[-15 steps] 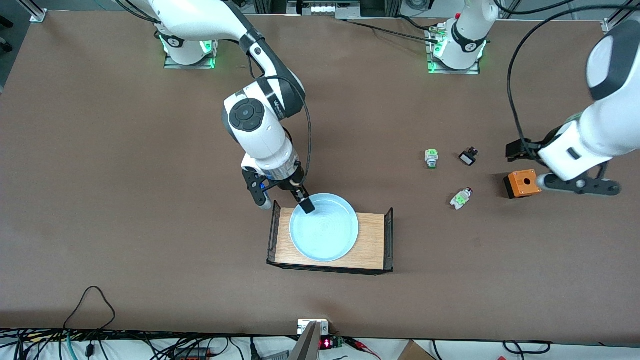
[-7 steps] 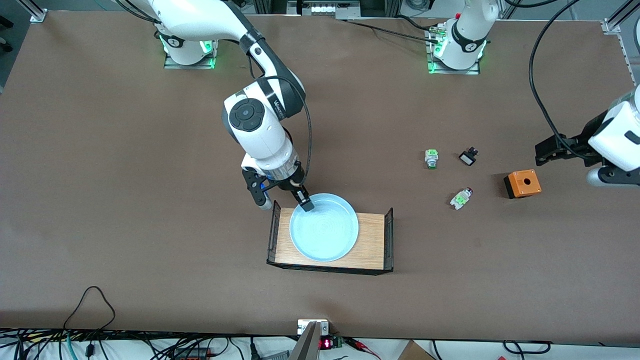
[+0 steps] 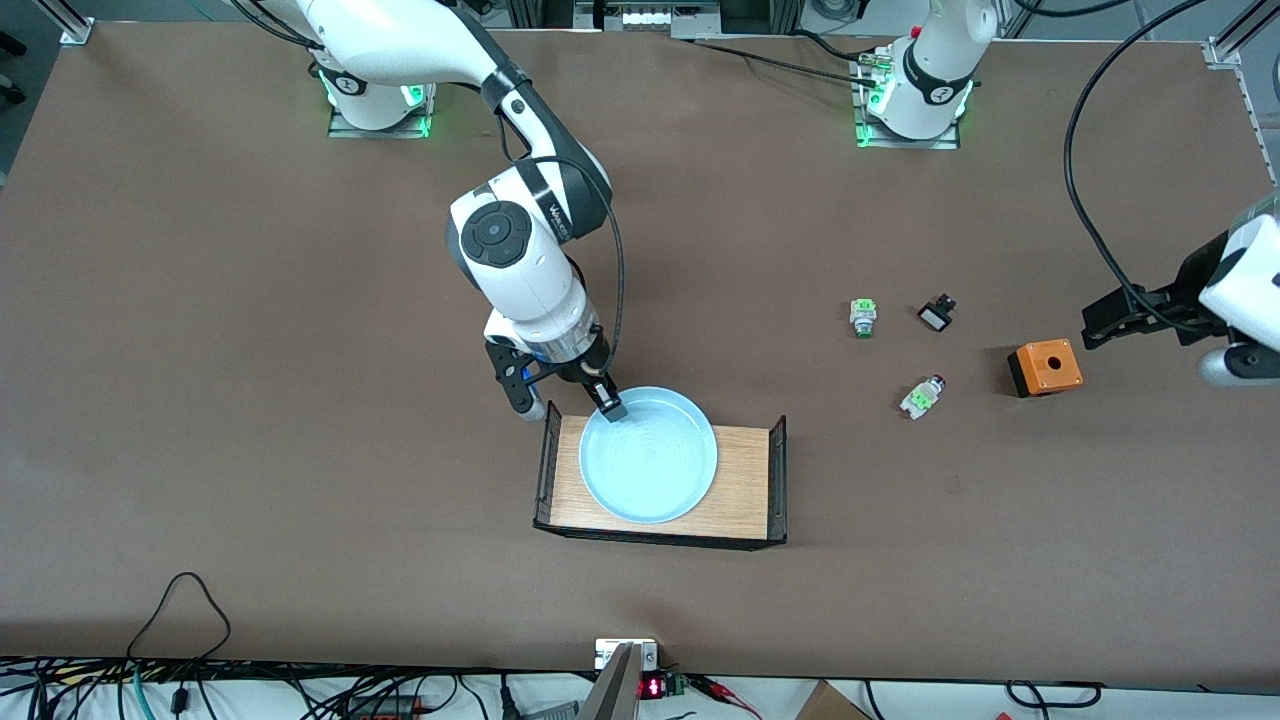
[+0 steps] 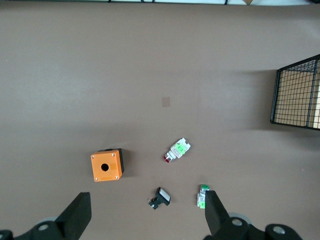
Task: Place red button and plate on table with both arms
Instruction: 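Retract the left gripper while the right gripper lowers to the plate rim, then close the right gripper on the plate rim and lift the plate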
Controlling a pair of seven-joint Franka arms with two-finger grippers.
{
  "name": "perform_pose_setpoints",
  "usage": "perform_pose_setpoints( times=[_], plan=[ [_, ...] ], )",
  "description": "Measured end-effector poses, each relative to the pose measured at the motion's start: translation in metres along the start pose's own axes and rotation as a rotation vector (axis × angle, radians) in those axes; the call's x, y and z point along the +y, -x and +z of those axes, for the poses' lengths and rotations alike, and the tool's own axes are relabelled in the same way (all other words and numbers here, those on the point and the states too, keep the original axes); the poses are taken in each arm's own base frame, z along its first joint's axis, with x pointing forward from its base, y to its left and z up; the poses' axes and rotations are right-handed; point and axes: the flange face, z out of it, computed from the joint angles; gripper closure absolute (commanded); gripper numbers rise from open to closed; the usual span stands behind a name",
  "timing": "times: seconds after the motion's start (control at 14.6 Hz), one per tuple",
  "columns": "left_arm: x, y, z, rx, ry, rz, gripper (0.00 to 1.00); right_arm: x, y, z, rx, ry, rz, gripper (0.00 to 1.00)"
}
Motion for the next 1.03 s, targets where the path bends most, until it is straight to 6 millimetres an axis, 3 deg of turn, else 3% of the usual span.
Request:
perform_pose_setpoints(
  times=[0.21,0.34,0.75,1.03],
  plan=[
    [-0.003,0.033,-0.001,-0.047,-0.02,0.006,0.0,-0.001,0.001,-0.001,0.0,-0.011,-0.005,0.85],
    [-0.004,0.044,-0.004,-0.082,-0.027,0.014,0.0,-0.002,0.001,-0.001,0.0,-0.026,-0.007,0.89],
    [0.002,0.036,0.015,-0.085,-0.021,0.031,0.0,-0.003,0.001,-0.001,0.0,-0.033,-0.025,0.97],
    [0.013,0.037,0.015,-0.084,-0.019,0.053,0.0,-0.003,0.002,-0.001,0.0,-0.034,-0.029,1.0]
  ],
)
